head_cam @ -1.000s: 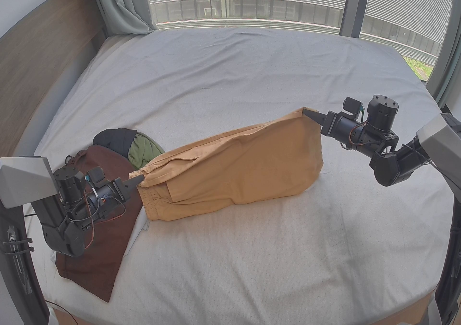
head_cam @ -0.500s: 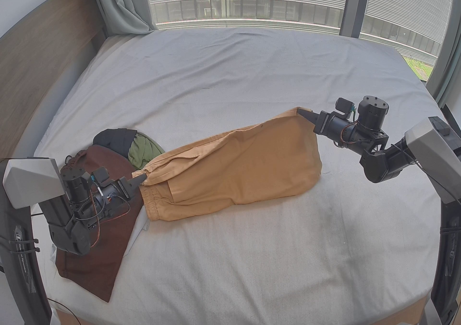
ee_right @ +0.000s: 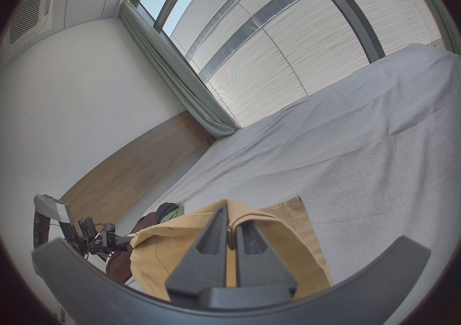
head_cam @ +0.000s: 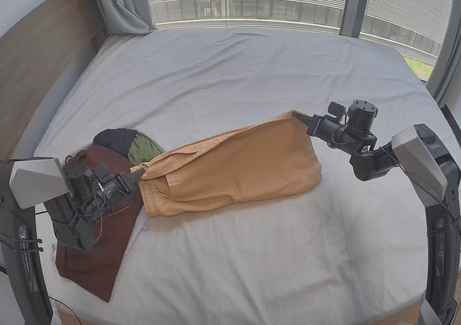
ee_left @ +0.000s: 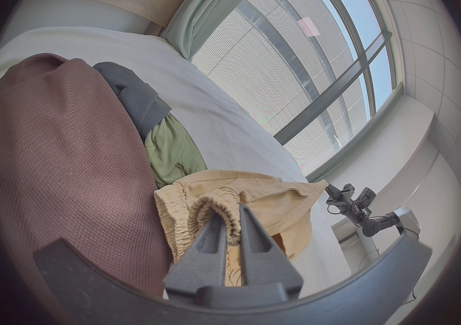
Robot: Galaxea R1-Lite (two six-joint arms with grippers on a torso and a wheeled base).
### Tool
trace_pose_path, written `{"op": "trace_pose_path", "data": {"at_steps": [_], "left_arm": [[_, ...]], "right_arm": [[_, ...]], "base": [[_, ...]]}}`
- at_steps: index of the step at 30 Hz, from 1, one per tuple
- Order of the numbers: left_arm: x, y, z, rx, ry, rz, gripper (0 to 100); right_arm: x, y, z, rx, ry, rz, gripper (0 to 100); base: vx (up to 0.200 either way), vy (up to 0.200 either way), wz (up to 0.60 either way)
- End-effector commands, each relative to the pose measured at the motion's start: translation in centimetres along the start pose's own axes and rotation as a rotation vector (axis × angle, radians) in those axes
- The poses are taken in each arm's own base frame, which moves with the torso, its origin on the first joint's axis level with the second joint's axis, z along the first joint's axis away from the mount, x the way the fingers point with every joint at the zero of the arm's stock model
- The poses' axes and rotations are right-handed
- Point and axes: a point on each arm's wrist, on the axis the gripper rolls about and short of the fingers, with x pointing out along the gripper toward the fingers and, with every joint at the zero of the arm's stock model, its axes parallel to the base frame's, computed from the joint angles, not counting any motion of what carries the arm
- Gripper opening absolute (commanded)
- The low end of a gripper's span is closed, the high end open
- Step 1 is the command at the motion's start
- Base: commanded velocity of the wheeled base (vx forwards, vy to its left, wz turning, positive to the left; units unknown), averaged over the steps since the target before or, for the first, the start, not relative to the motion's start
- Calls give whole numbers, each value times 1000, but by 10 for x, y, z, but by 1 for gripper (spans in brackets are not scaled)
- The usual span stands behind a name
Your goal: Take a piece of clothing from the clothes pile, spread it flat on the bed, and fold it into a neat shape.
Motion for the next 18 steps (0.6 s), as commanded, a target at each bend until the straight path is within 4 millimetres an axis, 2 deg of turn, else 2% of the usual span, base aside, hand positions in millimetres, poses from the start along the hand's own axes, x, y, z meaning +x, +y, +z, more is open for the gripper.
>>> {"op": "trace_pose_path", "data": {"at_steps": [1, 7, 8, 9, 10, 18], "left_arm": [[1, 6, -1, -4, -4, 15, 0], [3, 8, -1, -5, -12, 26, 0], [3, 9, -1, -5, -14, 26, 100], [4, 9, -1, -3, -16, 25, 100], [4, 10, -1, -5, -19, 28, 100], [3, 13, 8, 3, -57, 46, 100]], "right_arm": [[8, -9, -15, 6, 13, -1, 0], [14, -11, -13, -7, -8, 8, 0], [15, -12, -13, -6, -5, 7, 0], [15, -12, -14, -2, 0, 3, 0], [15, -12, -15, 2, 6, 2, 100], [18, -7, -14, 2, 1, -8, 100]], "base": [[0, 0, 0], [0, 0, 0], [0, 0, 0], [0, 0, 0], [0, 0, 0], [0, 0, 0]]}}
